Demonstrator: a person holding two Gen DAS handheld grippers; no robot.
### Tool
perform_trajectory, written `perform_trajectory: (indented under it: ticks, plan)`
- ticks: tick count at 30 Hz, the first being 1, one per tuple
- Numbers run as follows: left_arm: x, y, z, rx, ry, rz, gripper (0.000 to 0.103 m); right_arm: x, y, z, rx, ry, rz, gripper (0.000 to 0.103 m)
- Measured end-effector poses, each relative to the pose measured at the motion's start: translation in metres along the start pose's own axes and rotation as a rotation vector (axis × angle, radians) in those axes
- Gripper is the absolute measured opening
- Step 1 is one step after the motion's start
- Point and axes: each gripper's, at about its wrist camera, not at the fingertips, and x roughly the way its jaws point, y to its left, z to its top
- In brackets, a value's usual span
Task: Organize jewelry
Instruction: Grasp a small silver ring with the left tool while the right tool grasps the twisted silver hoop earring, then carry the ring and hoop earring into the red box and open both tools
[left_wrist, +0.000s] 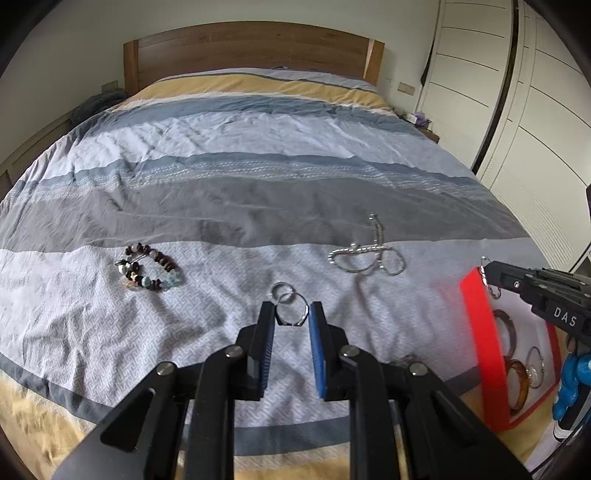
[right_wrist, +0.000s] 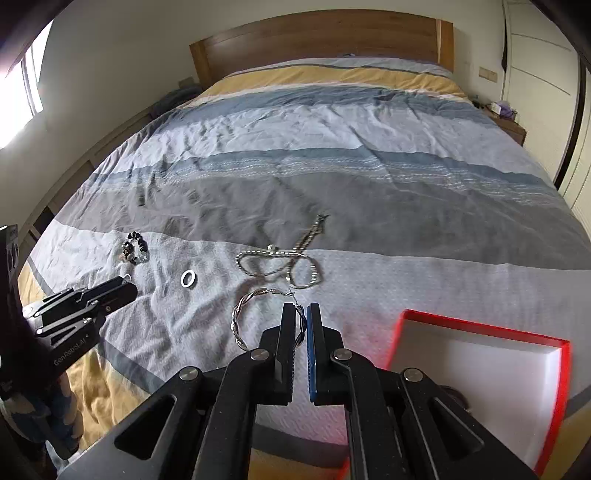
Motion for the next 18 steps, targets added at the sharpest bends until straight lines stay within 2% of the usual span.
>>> perform_trajectory:
  ticks: [9,13,18]
  plan:
    - [-0.027,-0.099,-0.004,0.072,-0.004,-0.144,0.017,-0.062,-0.086,-0.031,0.032,-0.001,-0.14,0.006]
    - [-0.029,-0.147,-0.019,0.114,0.024,-0.209,0.017,-0.072,-0.116,-0.046,0.045,0.017,-0.176,0.006]
    - [-0.018,-0.196,-0.045,0.162,0.09,-0.265,0.017,-0.064,-0.142,-0.067,0.074,0.056,-0.168,0.006]
